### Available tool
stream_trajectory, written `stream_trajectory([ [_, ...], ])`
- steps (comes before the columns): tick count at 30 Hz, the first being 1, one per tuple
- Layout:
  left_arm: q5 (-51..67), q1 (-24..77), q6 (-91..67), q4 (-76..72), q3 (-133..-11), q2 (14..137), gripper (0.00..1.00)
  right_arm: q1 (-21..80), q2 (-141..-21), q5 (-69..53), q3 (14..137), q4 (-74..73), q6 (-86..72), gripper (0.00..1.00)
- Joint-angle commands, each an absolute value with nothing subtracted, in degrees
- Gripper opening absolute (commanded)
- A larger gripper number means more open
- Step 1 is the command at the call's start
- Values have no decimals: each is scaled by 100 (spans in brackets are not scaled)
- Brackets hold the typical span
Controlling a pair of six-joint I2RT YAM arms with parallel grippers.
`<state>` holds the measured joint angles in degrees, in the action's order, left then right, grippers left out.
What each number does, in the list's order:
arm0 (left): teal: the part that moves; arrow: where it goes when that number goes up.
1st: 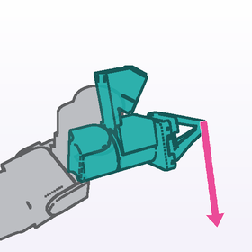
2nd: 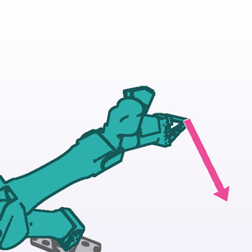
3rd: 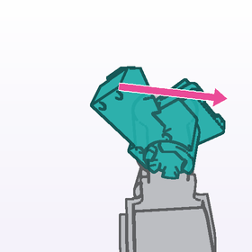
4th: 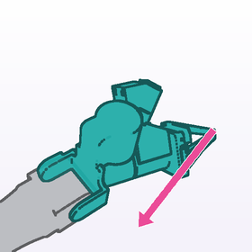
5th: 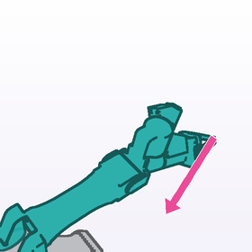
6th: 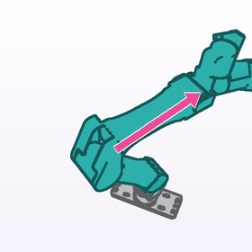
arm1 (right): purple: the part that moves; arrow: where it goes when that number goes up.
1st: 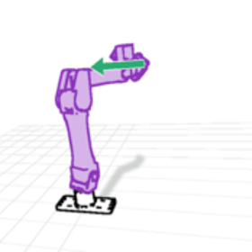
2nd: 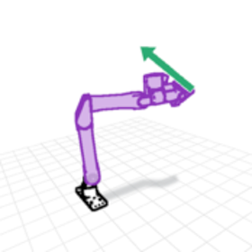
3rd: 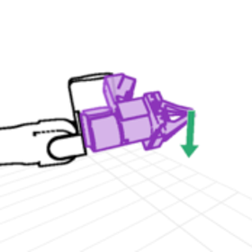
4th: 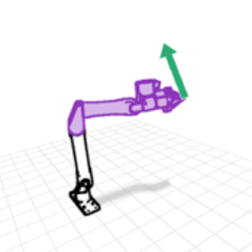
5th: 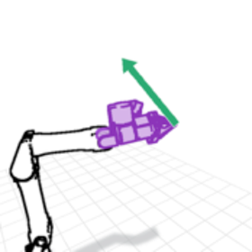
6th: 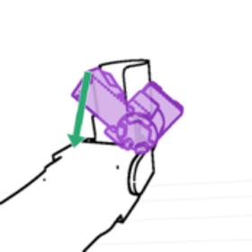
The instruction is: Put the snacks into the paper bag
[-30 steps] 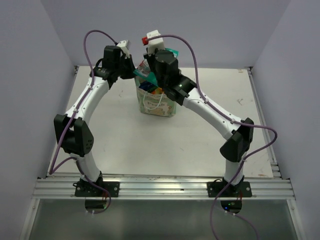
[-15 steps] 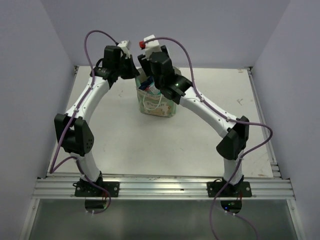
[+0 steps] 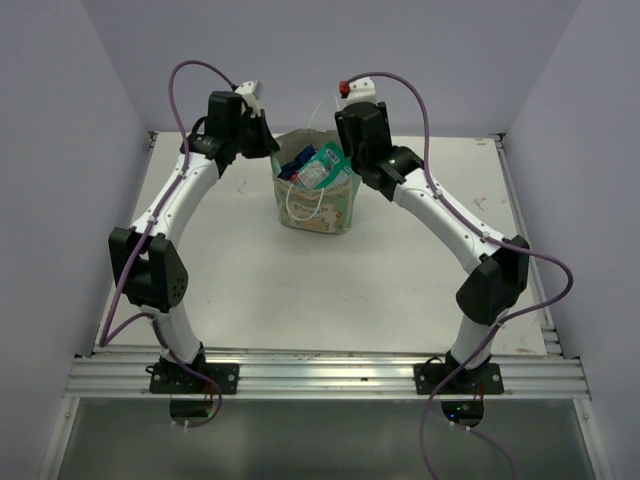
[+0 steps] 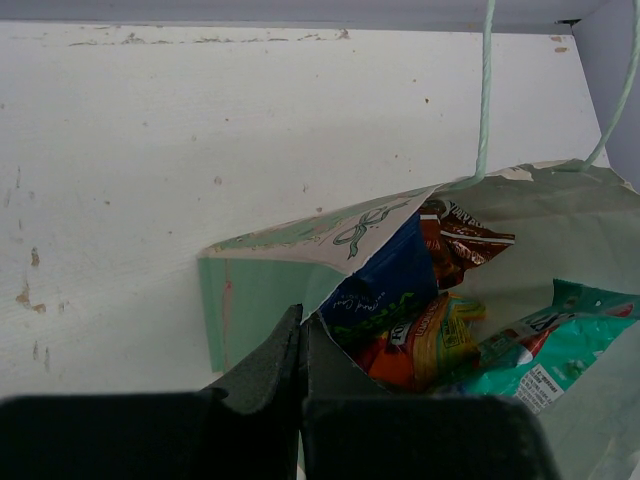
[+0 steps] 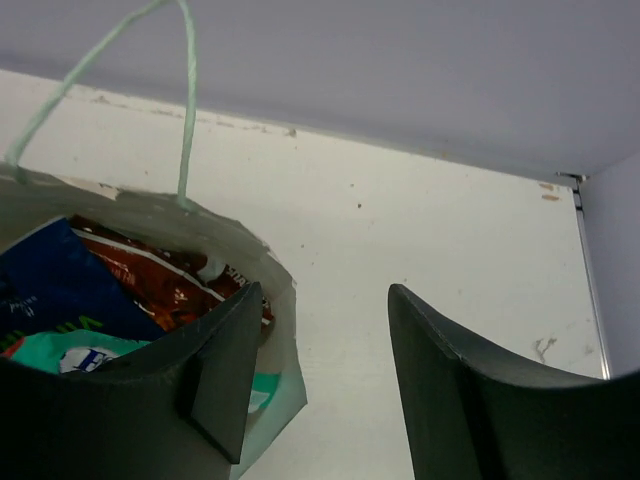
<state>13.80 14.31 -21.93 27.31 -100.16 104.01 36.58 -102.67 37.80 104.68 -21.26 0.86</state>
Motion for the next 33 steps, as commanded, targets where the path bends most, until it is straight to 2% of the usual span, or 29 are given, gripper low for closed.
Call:
stream_trajectory([
  [1,1485,1433,-2224,2531,-10011,10178,0,3621,-10344,3665,10371,-2224,-228,57],
  [12,1459,1433,-2197,2540,-9905,10151,0,3349,-10652,3437,10029,-2233,-404,52],
  [15,1450,1433,-2188,2549,-9853,10134,0,3261,-10696,3279,9870,-2285,-509,30],
  [16,1468,1433,-2180,2540,-9792,10116,0,3235,-10714,3200,9835,-2329,-527,18],
  [19,1433,1433,-2171,2540,-9625,10011,0,3226,-10696,3147,9844,-2434,-501,0],
  [23,1205,1468,-2215,2663,-9475,9695,0,3226,-10442,3023,10054,-2592,-378,0],
  [28,984,1617,-2477,2804,-9141,9037,0,3269,-10188,2883,10844,-3619,-378,0],
  [33,949,1819,-2645,3023,-8825,8623,0,3463,-9800,2883,11083,-4262,-501,0],
])
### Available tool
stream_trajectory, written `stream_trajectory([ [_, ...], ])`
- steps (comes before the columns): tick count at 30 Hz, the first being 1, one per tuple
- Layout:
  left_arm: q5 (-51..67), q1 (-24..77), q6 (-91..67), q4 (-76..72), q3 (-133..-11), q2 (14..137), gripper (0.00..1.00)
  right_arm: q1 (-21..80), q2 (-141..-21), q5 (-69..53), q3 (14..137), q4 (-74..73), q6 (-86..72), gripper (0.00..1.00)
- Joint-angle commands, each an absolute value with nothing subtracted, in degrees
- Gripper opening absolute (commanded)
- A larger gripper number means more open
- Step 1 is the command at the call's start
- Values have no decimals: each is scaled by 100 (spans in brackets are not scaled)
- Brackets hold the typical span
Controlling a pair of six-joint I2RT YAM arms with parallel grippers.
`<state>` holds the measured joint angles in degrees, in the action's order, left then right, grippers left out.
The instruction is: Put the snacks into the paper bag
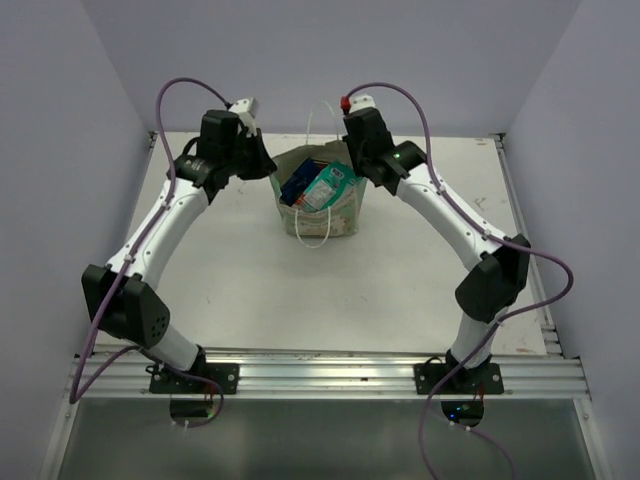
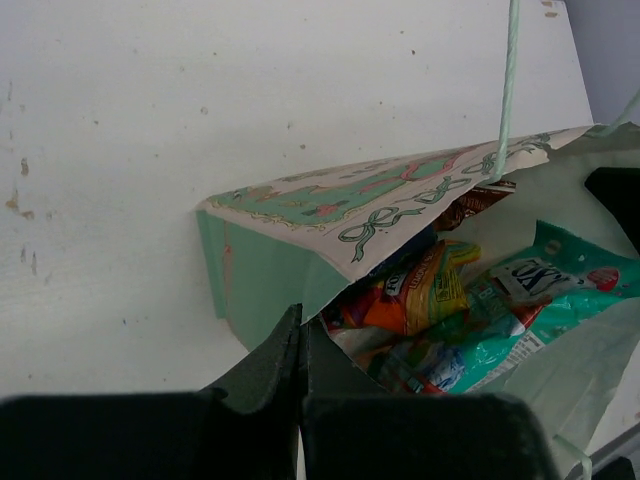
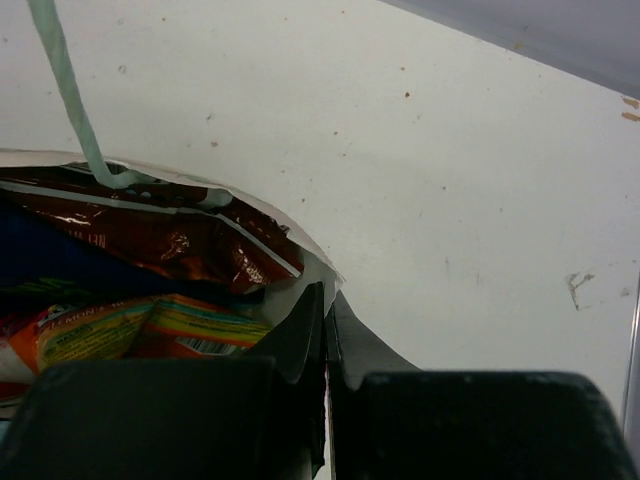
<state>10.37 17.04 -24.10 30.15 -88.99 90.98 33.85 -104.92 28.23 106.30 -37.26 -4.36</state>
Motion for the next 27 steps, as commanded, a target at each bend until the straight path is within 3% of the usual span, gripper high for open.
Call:
stream_trajectory([
  [1,923,1845,-2698,3084,-8798,8509,0,3463,-9739,2865,11109,-4463,-553,0],
  [9,686,2171,-2926,3507,-8544,8016,0,3972,-9133,3032,10680,-5080,-975,0],
  [25,510,2619,-3235,3402,-7725,7603,0,4087,-8490,3128,8394,-4720,-1564,0],
  [26,501,2619,-3217,3349,-7743,7594,12,4087,-8499,3155,8420,-4702,-1547,12],
  [27,457,2645,-3147,3201,-7821,7542,44,4087,-8464,3199,8498,-4641,-1512,37],
])
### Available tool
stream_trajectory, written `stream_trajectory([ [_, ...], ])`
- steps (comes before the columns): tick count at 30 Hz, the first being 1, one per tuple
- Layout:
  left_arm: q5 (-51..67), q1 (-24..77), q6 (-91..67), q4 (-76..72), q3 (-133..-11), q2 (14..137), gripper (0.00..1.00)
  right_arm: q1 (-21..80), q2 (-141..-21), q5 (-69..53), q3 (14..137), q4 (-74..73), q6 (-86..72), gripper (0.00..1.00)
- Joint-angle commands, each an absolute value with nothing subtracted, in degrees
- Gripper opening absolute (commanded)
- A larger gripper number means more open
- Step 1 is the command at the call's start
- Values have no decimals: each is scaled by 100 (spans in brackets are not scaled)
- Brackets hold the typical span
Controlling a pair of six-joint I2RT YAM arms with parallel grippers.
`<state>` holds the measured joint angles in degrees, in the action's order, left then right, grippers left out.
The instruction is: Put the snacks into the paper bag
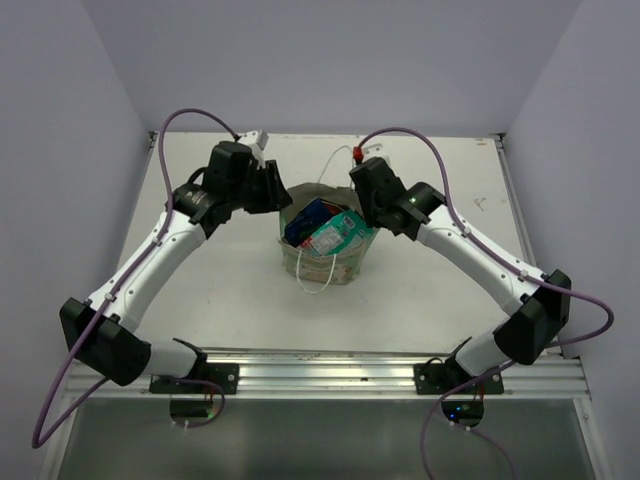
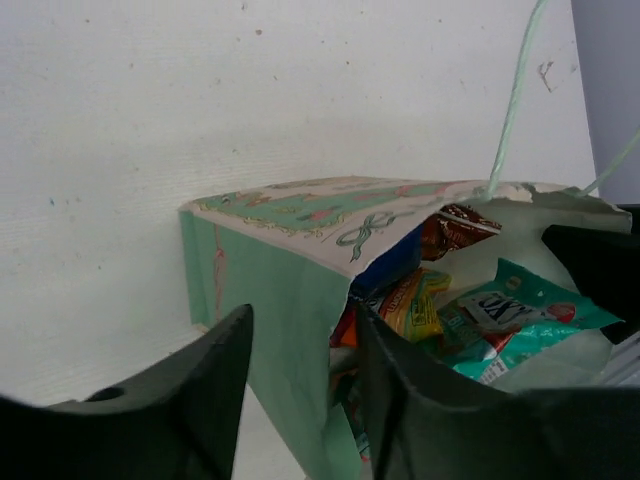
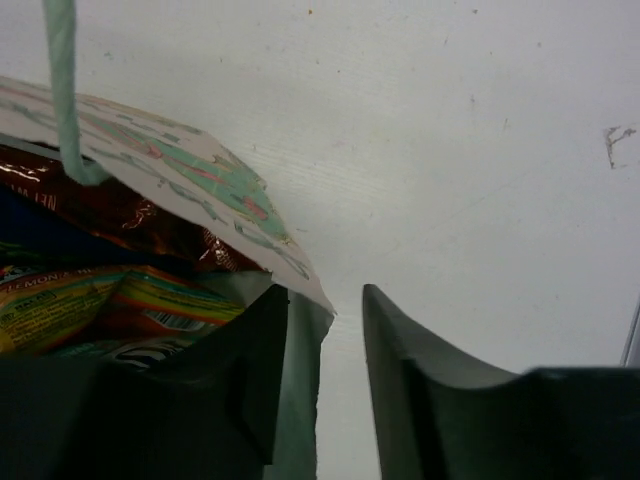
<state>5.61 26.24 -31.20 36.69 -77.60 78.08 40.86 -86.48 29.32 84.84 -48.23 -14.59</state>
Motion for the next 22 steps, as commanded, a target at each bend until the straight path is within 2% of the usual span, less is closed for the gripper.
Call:
stream_trajectory([
  [1,422,2663,-3086,3095,-7874,7506,54,4087,-8412,3208,8534,-4580,-1477,45],
  [2,396,2672,-3015,2981,-7919,7462,58,4087,-8220,3191,8578,-4492,-1442,50],
  [3,274,2707,-2884,2788,-8015,7375,68,4078,-8113,3217,8604,-4300,-1424,60],
  [4,185,2716,-2813,2699,-8190,7339,77,4096,-7999,3225,8700,-4211,-1380,60],
  [5,106,2733,-2752,2629,-8331,7304,98,4087,-7789,3313,8762,-4158,-1371,60],
  [8,-420,2733,-2584,2505,-8735,7146,100,4087,-7629,3706,9297,-4314,-1397,60],
  [11,-1316,2733,-2453,2321,-8798,6839,100,4087,-7629,4548,9957,-4798,-1363,60],
  [12,-1954,2733,-2374,2312,-8789,6786,100,4087,-7620,4814,10054,-4955,-1328,61],
  [15,-2662,2655,-2093,2408,-8859,6977,100,4096,-7480,5770,9854,-4870,-986,68],
  [17,-2471,2445,-2100,2504,-8955,7171,100,4070,-7427,5967,9721,-4852,-695,71],
  [20,-1618,1542,-2258,2733,-9158,7637,100,3807,-7584,6012,9703,-5289,-965,73],
  [22,-1529,1302,-2198,2734,-9167,7883,100,3727,-7751,6064,9816,-5668,-1133,84],
])
